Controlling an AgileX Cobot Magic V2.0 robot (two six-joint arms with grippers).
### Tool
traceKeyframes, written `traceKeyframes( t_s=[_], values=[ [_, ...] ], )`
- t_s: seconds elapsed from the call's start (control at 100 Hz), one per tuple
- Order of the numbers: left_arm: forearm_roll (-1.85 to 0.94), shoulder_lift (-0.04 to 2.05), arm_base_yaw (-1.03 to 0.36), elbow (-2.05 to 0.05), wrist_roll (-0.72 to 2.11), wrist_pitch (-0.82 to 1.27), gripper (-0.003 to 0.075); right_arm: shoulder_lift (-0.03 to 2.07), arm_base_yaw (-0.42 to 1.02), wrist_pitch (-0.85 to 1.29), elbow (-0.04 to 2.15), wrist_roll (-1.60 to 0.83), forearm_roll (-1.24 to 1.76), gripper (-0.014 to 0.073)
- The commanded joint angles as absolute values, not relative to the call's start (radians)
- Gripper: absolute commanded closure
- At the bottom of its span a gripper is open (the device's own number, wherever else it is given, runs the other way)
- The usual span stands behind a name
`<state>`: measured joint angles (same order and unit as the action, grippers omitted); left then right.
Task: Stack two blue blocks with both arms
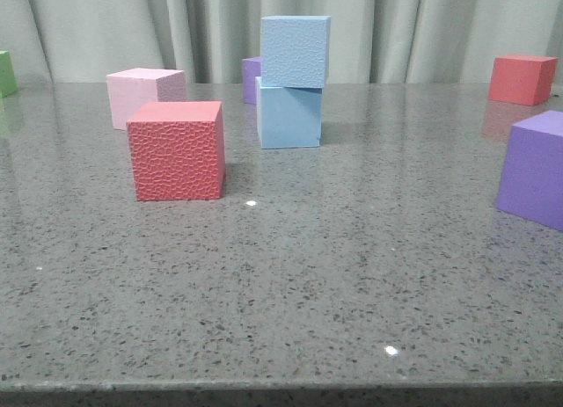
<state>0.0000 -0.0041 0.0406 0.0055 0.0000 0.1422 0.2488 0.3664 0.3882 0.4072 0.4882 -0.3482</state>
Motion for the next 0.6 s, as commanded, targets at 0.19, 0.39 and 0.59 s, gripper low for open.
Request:
traceKeyframes(
  t_s=[0.19,0.39,0.59],
  values=[
    [-0.010,-0.039,0.043,0.007,-0.006,0.059,0.0739,0.225,0.188,0.017,0.281,0.148,-0.082,0.0707],
    [-0.010,-0.039,0.043,0.007,-0.006,0.059,0.0739,0.153,0.074,0.020,0.194,0.037,0.035,0.0707],
    [-0.010,-0.039,0.043,0.007,-0.006,0.059,0.0739,0.051,0.014,0.021,0.101,0.044,0.036,0.0707]
  ],
)
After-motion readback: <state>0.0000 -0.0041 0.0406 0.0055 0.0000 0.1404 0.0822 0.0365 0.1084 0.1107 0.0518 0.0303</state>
